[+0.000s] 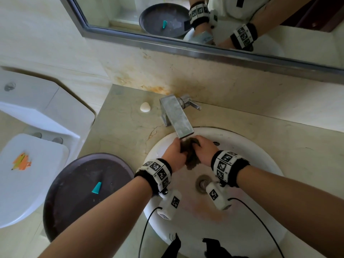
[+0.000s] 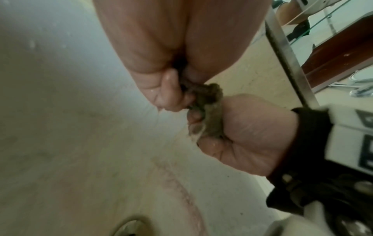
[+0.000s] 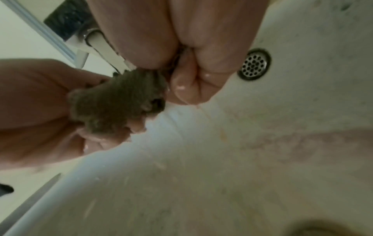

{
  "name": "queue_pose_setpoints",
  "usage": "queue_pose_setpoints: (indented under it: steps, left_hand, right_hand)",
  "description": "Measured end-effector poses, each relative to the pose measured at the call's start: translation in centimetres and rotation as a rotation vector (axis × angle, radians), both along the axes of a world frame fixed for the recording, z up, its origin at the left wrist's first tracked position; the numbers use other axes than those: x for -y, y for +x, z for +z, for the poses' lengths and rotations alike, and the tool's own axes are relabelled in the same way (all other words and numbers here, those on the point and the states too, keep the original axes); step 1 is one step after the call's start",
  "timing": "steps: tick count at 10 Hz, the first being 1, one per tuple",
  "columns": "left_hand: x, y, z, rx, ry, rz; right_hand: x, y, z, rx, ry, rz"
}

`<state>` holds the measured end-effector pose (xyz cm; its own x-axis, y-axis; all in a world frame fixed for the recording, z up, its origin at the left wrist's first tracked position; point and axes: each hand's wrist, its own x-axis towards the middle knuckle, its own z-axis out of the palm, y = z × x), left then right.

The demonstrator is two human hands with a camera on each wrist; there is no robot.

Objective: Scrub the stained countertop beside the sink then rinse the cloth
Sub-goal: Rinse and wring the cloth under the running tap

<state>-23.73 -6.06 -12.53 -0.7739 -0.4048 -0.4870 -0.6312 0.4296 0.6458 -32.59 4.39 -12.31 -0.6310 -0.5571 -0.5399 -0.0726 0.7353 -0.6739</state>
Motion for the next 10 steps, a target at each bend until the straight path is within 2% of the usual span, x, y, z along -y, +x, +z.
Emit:
queue_pose_setpoints:
  steps: [1, 2, 3, 4, 5, 6, 7, 8, 9, 10]
  left_hand:
    - [-0.2, -0.3, 0.8, -0.016, 0.044, 0.037]
    - [-0.2, -0.5, 1.0, -0.038, 0.13, 0.098]
    - [0.0, -0.4, 0.9, -0.068, 0.111, 0.173]
    - [-0.2, -0.5, 0.7, -0.113, 0.091, 0.244]
    - [-0.9, -0.9, 1.2, -0.111, 0.046, 0.236]
    - [-1.6, -0.8, 1.7, -0.129, 0.096, 0.212]
    - [-1.7, -0.7, 1.4, -0.063, 0.145, 0.255]
    - [-1.2, -0.8, 1.8, 0.115, -0.132, -0.059]
    - [-1.3, -1.6, 1.4, 0.109, -0.036, 0.053]
    - [-1.3, -1.7, 1.9, 0.118, -0.098, -0.094]
  right_hand:
    - [-0.2, -0.2, 0.0, -0.143, 0.054, 0.06]
    - [-0.5, -0.4, -0.1, -0.178, 0.118, 0.02]
    - [-0.7, -0.1, 0.1, -0.236, 0.119, 0.005]
    - [0.0, 1.1, 0.9, -0.211, 0.036, 0.003]
    - [1.1, 1.9, 1.3, -0.161, 0.023, -0.018]
    - [1.9, 1.3, 1.5, -0.161, 0.158, 0.114]
    - [2.2, 1.8, 1.9, -0.174, 0.184, 0.185]
    - [2.4, 2.6, 2.3, -0.173, 0.098, 0.127]
    - [2.4, 1.7, 1.9, -0.141, 0.141, 0.109]
    - [2.1, 1.4, 1.6, -0.113, 0.104, 0.08]
